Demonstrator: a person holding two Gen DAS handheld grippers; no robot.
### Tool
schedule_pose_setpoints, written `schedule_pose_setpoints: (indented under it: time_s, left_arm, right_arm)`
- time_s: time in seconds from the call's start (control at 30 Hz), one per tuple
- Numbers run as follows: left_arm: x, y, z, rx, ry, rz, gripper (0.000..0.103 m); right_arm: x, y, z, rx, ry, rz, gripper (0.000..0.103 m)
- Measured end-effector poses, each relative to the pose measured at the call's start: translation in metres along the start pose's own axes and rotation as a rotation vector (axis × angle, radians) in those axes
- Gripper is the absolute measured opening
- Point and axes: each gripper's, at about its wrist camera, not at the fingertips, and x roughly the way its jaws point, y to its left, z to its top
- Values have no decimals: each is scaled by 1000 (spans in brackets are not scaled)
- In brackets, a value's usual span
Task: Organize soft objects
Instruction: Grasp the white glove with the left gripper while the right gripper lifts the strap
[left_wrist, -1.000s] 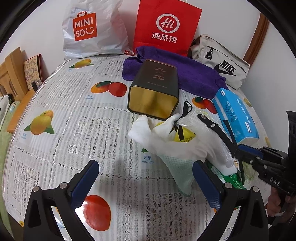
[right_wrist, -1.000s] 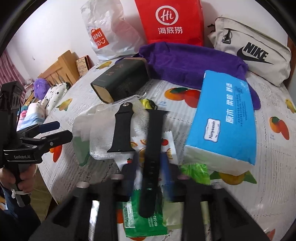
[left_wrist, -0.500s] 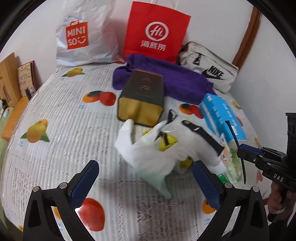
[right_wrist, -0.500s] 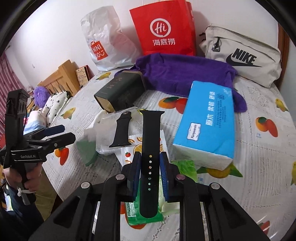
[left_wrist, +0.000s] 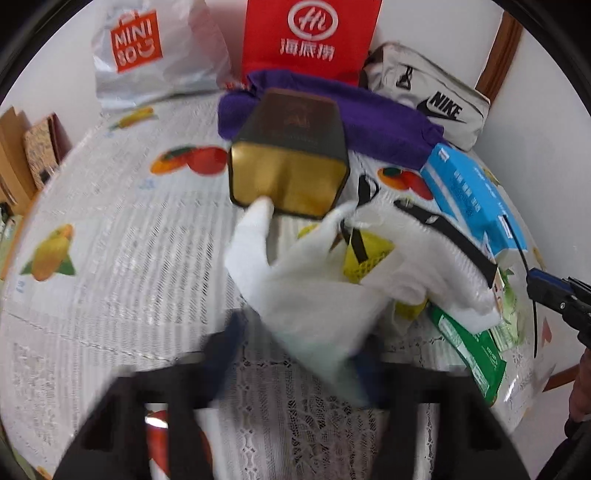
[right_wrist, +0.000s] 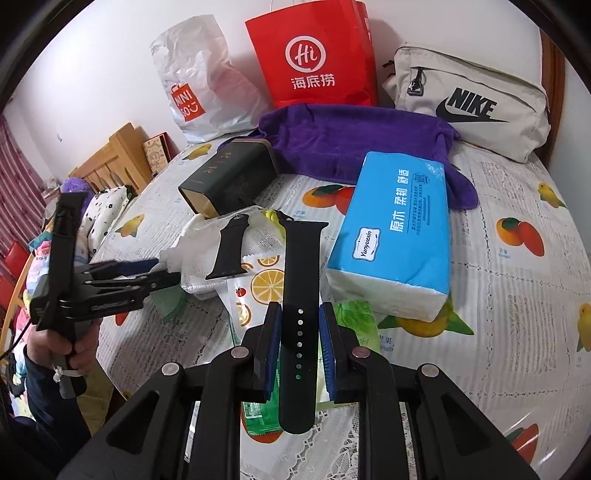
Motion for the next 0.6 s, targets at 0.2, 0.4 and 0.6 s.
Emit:
schedule_pose_setpoints:
  time_s: [0.2,0.4,0.6]
  left_arm:
    - [-24,6,9,-18,-49,-39,10]
    - [-59,4,21,7,-113,-7,10]
    - [-99,-1,35,26,-188,-19,10]
  right_arm:
    - [-10,2,3,10,-16,2,21]
    - [-19,3,9,20,-33,-20,21]
    - [-31,10,18,10,-52,-19,21]
